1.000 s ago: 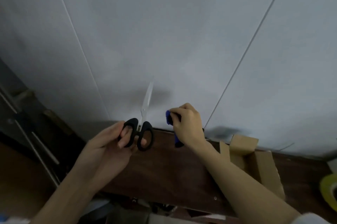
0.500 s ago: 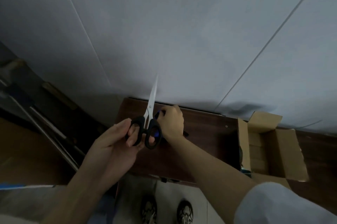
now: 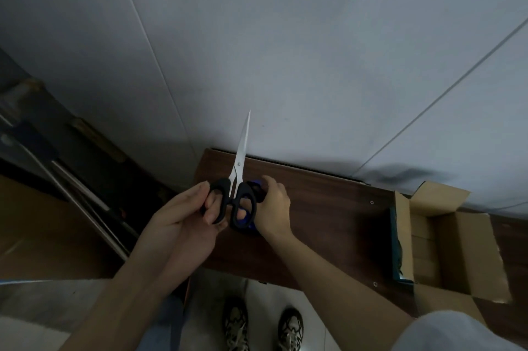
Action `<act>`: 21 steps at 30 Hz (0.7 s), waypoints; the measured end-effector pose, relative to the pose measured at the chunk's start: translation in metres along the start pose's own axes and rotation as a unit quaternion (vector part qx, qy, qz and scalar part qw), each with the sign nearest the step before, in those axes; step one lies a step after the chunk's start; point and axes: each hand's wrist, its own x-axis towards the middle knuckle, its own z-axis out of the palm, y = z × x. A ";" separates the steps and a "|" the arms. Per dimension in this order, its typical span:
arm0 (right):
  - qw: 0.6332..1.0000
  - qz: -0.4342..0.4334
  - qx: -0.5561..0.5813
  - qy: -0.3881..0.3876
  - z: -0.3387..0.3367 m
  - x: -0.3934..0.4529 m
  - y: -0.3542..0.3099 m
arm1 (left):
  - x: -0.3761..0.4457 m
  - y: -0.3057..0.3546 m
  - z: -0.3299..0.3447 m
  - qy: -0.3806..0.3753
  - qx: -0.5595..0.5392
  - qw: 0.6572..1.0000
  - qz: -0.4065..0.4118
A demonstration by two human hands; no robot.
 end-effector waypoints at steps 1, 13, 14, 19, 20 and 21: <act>1.000 -0.014 -0.003 0.004 0.001 0.000 0.001 | 0.002 0.001 0.003 -0.008 -0.006 1.000 0.001; 0.998 -0.005 -0.047 0.047 0.003 0.008 0.007 | 0.014 0.002 -0.011 -0.050 0.032 0.998 -0.020; 0.994 -0.006 -0.091 0.056 0.001 0.009 0.010 | 0.014 0.002 -0.011 -0.052 0.031 0.998 -0.018; 0.972 0.004 -0.227 0.057 -0.006 0.009 0.019 | 0.014 0.002 -0.011 -0.037 0.042 0.998 -0.013; 0.963 0.003 -0.261 0.061 -0.006 0.009 0.020 | 0.013 0.002 -0.010 -0.033 0.044 0.998 -0.014; 0.955 -0.003 -0.289 0.071 -0.007 0.009 0.021 | 0.013 0.001 -0.010 -0.029 0.045 0.998 -0.016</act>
